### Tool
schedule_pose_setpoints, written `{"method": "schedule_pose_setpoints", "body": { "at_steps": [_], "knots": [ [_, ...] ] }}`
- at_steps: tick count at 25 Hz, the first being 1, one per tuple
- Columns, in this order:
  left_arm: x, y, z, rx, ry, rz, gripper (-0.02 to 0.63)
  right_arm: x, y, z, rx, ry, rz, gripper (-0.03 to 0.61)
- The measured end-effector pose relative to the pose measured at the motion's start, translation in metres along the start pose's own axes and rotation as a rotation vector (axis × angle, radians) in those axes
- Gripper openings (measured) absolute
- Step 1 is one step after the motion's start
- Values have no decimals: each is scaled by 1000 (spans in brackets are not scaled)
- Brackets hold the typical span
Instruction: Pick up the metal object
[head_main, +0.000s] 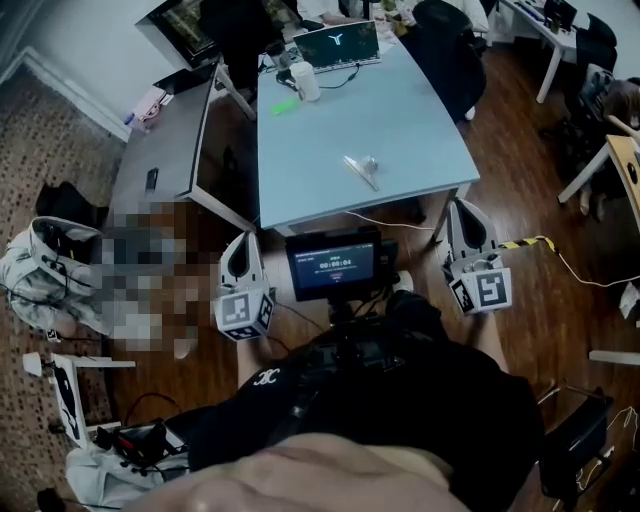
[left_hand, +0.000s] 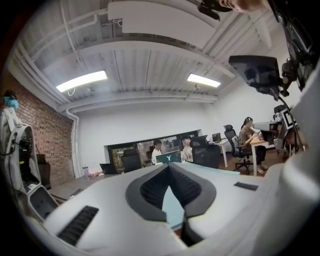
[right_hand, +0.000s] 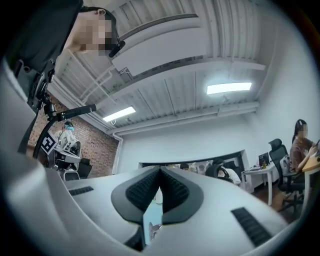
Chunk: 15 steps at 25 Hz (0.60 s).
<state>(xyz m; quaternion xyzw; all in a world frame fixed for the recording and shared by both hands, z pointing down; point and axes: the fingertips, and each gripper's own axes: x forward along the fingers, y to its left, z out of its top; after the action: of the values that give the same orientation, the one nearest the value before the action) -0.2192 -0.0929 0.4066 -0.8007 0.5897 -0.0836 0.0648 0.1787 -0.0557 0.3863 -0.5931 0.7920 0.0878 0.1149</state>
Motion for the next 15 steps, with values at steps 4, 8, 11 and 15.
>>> {"method": "schedule_pose_setpoints", "body": {
  "at_steps": [4,8,11,15],
  "knots": [
    [98,6,24,-16,-34,6,9,84,-41,-30,21,33,44,-17],
    [141,-4,28,-29,-23,33,9,121,-65,-44,61,74,107,-17],
    [154,-13,31,-32,-17,44,9,139,-72,-42,100,76,138,-17],
    [177,-3,31,-27,-14,42,9,173,-71,-47,112,87,171,-17]
  ]
}}
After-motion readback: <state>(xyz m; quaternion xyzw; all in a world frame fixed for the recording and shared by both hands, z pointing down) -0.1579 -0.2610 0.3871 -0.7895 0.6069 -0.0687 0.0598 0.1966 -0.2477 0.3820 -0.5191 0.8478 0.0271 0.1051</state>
